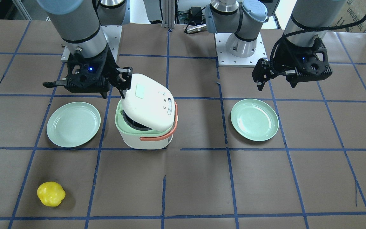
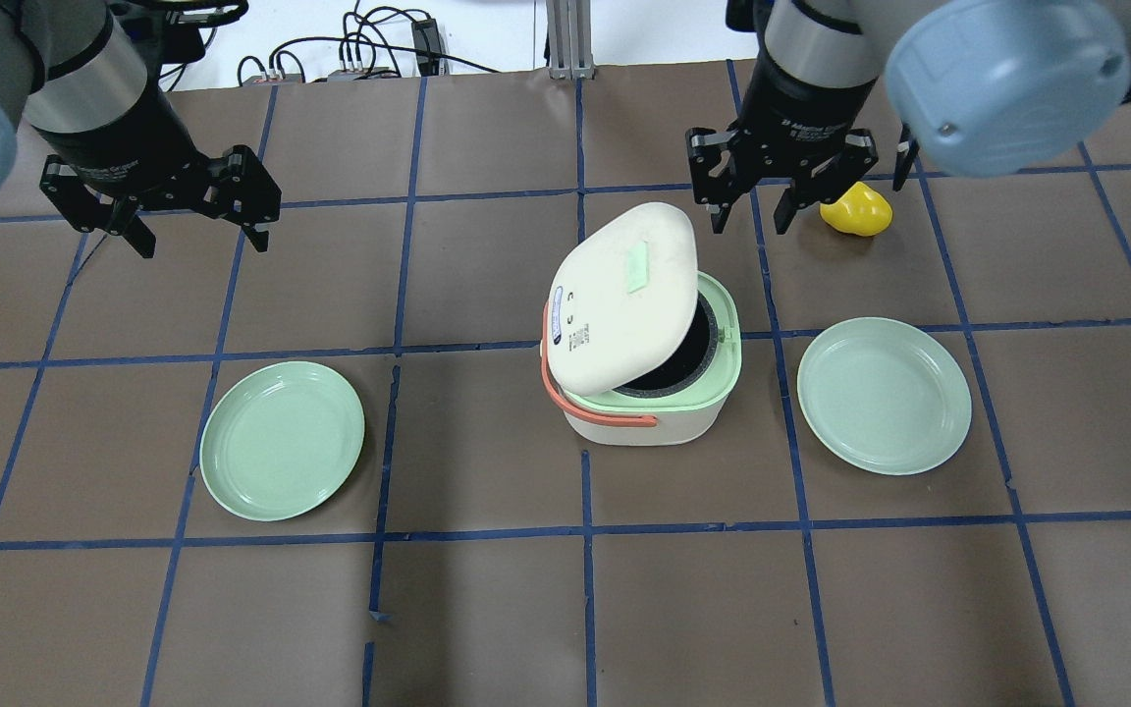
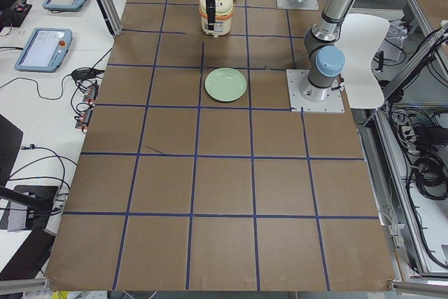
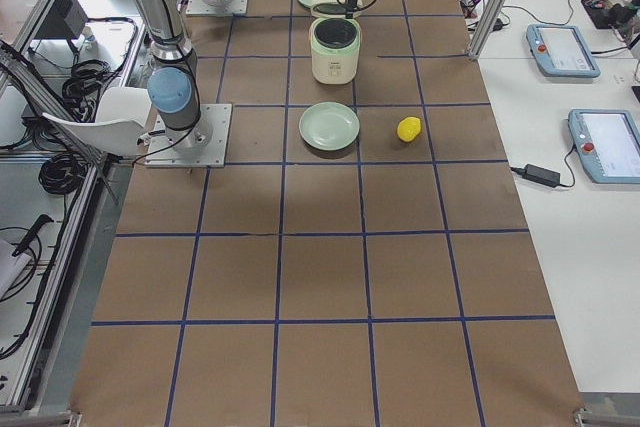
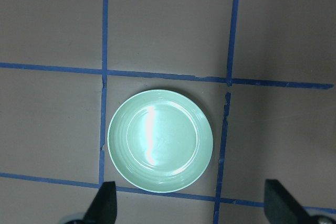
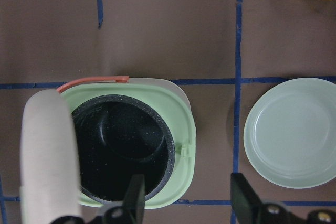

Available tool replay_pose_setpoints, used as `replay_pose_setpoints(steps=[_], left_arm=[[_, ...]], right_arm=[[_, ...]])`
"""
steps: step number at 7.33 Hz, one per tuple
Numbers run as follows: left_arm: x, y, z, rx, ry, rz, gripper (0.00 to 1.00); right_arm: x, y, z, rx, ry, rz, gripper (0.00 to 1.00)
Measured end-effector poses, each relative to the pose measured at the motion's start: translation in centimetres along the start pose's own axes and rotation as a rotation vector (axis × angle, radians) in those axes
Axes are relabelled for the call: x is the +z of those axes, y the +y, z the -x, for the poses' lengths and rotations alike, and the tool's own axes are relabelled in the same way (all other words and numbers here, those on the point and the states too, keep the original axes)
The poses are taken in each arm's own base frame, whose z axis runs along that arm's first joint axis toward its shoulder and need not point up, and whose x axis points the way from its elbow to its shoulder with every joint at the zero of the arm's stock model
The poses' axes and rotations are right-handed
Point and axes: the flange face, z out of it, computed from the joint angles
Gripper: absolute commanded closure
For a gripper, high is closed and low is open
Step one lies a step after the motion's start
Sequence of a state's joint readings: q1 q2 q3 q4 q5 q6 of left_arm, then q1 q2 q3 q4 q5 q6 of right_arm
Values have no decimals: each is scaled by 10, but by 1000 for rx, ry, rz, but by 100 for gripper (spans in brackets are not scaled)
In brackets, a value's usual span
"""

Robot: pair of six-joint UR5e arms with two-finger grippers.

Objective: Press rice cooker button

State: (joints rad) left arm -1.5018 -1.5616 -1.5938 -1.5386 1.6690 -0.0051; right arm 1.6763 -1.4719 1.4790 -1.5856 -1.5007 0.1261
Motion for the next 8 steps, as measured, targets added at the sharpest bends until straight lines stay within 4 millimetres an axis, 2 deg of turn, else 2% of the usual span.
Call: replay_pose_setpoints(steps=[1,3,4,6,8], left_arm=[[0,0,0,0,0,0,0],[0,0,0,0,0,0,0],[0,0,0,0,0,0,0],[0,0,0,0,0,0,0],[0,0,0,1,0,0,0]], right_arm=[[-14,0,-12,-2,15,-14,1],[-31,4,-36,-3,26,-37,0],[-28,5,-44,-9,26,-29,0],[-17,11,-48,-29,27,-5,0],[-17,15,-50,-36,44,14,0]])
